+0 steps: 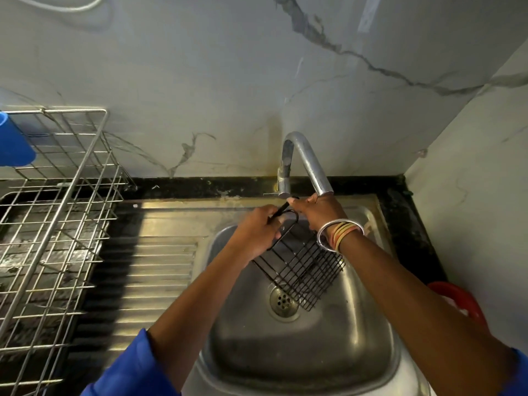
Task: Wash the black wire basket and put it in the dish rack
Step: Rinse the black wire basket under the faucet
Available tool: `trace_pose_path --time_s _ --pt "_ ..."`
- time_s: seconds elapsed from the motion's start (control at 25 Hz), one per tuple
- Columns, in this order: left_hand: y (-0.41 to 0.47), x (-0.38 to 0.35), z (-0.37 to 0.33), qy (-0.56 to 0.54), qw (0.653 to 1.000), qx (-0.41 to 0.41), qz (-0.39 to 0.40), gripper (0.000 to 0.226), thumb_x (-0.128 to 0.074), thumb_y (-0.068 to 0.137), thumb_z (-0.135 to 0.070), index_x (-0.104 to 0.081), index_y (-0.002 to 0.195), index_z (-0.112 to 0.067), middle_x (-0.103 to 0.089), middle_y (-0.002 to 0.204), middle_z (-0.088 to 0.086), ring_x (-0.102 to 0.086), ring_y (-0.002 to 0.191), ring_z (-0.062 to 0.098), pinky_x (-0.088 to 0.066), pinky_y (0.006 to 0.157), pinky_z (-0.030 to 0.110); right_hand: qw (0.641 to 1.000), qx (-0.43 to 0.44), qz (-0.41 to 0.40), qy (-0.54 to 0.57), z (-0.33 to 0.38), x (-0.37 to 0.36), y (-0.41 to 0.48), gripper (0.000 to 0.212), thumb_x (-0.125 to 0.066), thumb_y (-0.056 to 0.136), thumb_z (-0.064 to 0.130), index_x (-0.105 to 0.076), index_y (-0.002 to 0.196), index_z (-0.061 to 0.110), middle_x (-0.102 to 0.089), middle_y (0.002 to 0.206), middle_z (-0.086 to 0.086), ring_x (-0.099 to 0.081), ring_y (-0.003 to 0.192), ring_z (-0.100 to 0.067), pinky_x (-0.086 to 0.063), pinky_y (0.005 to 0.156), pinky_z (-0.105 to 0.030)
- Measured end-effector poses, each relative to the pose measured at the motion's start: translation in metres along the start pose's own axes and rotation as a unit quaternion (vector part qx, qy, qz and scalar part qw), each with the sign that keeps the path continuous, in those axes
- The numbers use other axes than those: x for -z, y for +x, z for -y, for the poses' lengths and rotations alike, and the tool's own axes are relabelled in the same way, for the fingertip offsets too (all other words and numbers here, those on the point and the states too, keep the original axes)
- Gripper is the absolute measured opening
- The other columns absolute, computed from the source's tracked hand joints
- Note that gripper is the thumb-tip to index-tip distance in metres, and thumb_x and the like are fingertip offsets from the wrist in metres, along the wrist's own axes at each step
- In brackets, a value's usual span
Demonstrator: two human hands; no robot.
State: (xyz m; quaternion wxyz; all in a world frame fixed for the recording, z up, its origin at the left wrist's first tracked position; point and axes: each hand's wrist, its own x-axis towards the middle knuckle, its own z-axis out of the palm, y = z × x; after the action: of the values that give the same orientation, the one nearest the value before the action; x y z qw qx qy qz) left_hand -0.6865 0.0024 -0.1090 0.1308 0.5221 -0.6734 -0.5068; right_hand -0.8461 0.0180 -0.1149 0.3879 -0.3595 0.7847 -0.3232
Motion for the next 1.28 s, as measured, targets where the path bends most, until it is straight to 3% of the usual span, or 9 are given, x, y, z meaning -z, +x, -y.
trace_pose_path --time_s 0.16,0.24,0.48,0.68,0.8,0.88,1.04,1.2,1.28 --pt "0.006 -0.001 -0.004 -0.035 0.997 -0.055 -0.041 0.008 -0.063 0.100 -0.019 -0.070 0.102 -0.015 -0.072 0.090 0.003 -0.067 0.085 0.018 -0.052 0.084 0.041 0.996 -0.005 -0.004 0.088 0.010 0.004 -0.007 0.034 -0.073 0.081 0.043 -0.063 0.089 0.012 -0.068 0.074 -0.007 -0.049 0.039 -0.008 -0.041 0.038 -0.018" --pt "0.007 0.002 -0.005 -0.073 0.996 -0.050 -0.026 0.008 -0.067 0.097 -0.018 -0.074 0.101 -0.017 -0.073 0.091 0.000 -0.067 0.085 0.007 -0.050 0.083 0.035 0.996 0.007 0.000 0.094 0.010 0.008 -0.007 0.032 -0.066 0.087 0.043 -0.062 0.089 0.012 -0.069 0.073 -0.006 -0.058 0.044 -0.012 -0.045 0.041 -0.020" --pt "-0.011 -0.007 -0.023 -0.163 0.986 -0.013 -0.021 0.019 -0.053 0.099 0.007 -0.070 0.099 0.000 -0.062 0.063 -0.007 -0.054 0.043 -0.006 -0.038 0.043 0.009 0.963 0.060 -0.067 -0.255 0.004 -0.021 -0.025 0.080 -0.022 0.087 0.076 -0.044 0.134 0.015 -0.052 0.128 -0.008 -0.049 0.118 -0.032 -0.039 0.099 -0.050" --pt "-0.024 -0.001 -0.017 -0.113 0.993 -0.040 0.014 0.016 -0.063 0.098 -0.007 -0.075 0.104 -0.014 -0.071 0.071 -0.012 -0.060 0.060 -0.005 -0.045 0.055 0.011 0.973 -0.101 0.194 0.078 -0.029 -0.018 0.035 0.114 -0.034 0.060 0.099 -0.041 0.144 0.022 -0.056 0.133 -0.004 -0.054 0.117 -0.025 -0.035 0.108 -0.050" --pt "-0.033 0.013 -0.011 -0.160 0.984 -0.059 0.045 0.018 -0.063 0.098 -0.007 -0.075 0.110 -0.013 -0.075 0.078 -0.011 -0.066 0.064 -0.005 -0.046 0.054 0.009 0.935 -0.157 0.287 0.140 -0.027 -0.005 0.019 0.083 -0.047 0.081 0.078 -0.059 0.129 0.011 -0.065 0.113 -0.013 -0.065 0.095 -0.026 -0.054 0.082 -0.034" --pt "-0.038 0.019 -0.007 -0.194 0.979 -0.063 0.027 0.024 -0.063 0.098 -0.003 -0.073 0.117 -0.013 -0.074 0.077 -0.011 -0.064 0.058 -0.005 -0.044 0.051 0.007 0.937 -0.138 0.276 0.166 -0.020 -0.005 0.010 0.068 -0.045 0.089 0.066 -0.063 0.119 0.008 -0.070 0.099 -0.014 -0.070 0.076 -0.021 -0.056 0.062 -0.027" --pt "-0.037 0.029 0.008 -0.212 0.976 -0.054 0.020 0.027 -0.063 0.096 -0.002 -0.070 0.120 -0.011 -0.061 0.056 -0.014 -0.040 0.038 0.000 -0.031 0.037 0.012 0.968 -0.094 0.216 0.086 0.015 -0.015 0.001 0.077 -0.038 0.089 0.071 -0.048 0.141 0.016 -0.046 0.145 -0.011 -0.046 0.130 -0.027 -0.035 0.110 -0.039" --pt "-0.040 0.038 0.024 -0.222 0.968 -0.094 0.072 0.027 -0.067 0.092 0.000 -0.073 0.116 -0.010 -0.049 0.052 -0.006 -0.025 0.038 0.006 -0.021 0.037 0.019 0.978 -0.062 0.190 0.059 -0.008 -0.028 0.023 0.121 -0.037 0.051 0.101 -0.038 0.146 0.027 -0.040 0.150 -0.005 -0.041 0.134 -0.026 -0.029 0.113 -0.048" --pt "-0.042 0.043 0.025 -0.249 0.956 -0.125 0.091 0.025 -0.070 0.088 -0.001 -0.077 0.110 -0.013 -0.046 0.059 0.012 -0.024 0.040 0.009 -0.018 0.037 0.022 0.984 -0.036 0.163 0.056 -0.036 -0.022 0.045 0.120 -0.034 0.049 0.103 -0.046 0.139 0.026 -0.053 0.138 -0.007 -0.050 0.123 -0.026 -0.035 0.108 -0.049"
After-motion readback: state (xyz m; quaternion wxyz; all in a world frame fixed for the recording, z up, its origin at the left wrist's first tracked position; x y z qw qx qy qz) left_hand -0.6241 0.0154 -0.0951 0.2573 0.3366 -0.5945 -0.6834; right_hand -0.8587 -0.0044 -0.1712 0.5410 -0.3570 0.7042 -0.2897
